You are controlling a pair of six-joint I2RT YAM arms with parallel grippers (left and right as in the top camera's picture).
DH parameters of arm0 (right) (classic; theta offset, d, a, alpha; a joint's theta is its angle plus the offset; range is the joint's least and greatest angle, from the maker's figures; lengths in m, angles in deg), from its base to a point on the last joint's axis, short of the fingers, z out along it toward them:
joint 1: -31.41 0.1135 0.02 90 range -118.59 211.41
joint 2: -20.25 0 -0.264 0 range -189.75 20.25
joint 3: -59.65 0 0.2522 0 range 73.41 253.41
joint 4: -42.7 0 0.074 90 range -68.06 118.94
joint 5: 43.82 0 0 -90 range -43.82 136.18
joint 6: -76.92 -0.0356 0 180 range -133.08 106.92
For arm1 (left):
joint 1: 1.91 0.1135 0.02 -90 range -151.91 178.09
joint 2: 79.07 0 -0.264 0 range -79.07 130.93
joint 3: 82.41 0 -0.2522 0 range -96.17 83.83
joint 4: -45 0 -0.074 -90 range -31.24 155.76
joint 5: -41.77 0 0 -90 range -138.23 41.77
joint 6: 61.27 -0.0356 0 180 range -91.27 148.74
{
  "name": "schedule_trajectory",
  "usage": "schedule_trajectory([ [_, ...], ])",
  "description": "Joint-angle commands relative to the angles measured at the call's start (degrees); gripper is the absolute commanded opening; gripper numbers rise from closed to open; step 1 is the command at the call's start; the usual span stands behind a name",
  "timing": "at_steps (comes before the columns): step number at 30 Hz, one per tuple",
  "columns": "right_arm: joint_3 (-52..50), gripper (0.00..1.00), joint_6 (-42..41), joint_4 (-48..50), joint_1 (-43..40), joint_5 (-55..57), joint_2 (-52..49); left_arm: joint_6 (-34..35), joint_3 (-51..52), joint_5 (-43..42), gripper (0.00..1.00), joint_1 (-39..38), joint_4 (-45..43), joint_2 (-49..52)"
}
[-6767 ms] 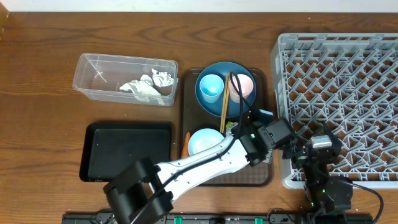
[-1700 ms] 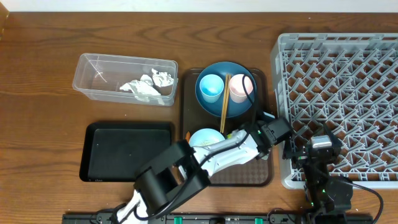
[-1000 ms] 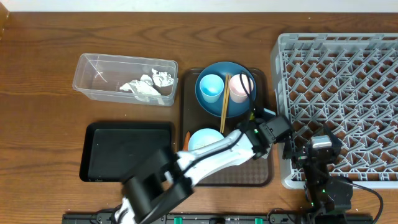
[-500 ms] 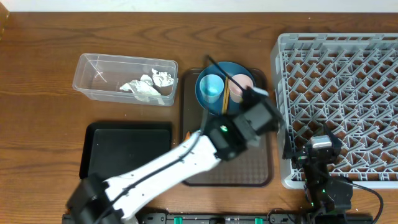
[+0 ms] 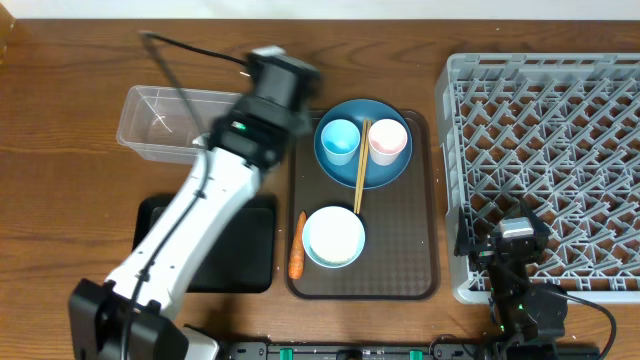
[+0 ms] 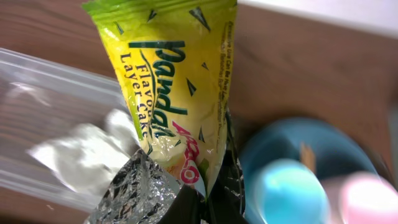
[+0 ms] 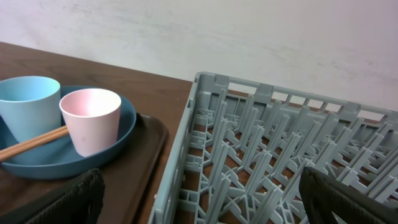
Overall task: Sort waste into correct bins and load items into the dishwasher rack
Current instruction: 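Carry the wrappers left and release them into the clear bin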
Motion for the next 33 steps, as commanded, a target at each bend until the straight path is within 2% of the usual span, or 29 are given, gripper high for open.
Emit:
schedule_trajectory([
  [1, -0.1, 0.99, 0.4, -0.2, -0.8, 0.0, 0.1, -0.5, 0.3, -1.6, 0.06, 5.6, -1.7, 0.2],
  [14, -0.1, 0.99, 0.4, -0.2, -0.8, 0.0, 0.1, -0.5, 0.3, -3.2, 0.07, 18.4, -6.9, 10.2],
  [25, -0.1, 0.99, 0.4, -0.2, -0.8, 0.0, 0.1, -0.5, 0.3, -4.0, 0.08, 19.7, -4.8, 15.1],
  [33, -0.1, 0.99, 0.4, -0.2, -0.8, 0.0, 0.1, 2.9, 0.3, -5.6, 0.07, 19.7, 2.8, 15.1],
])
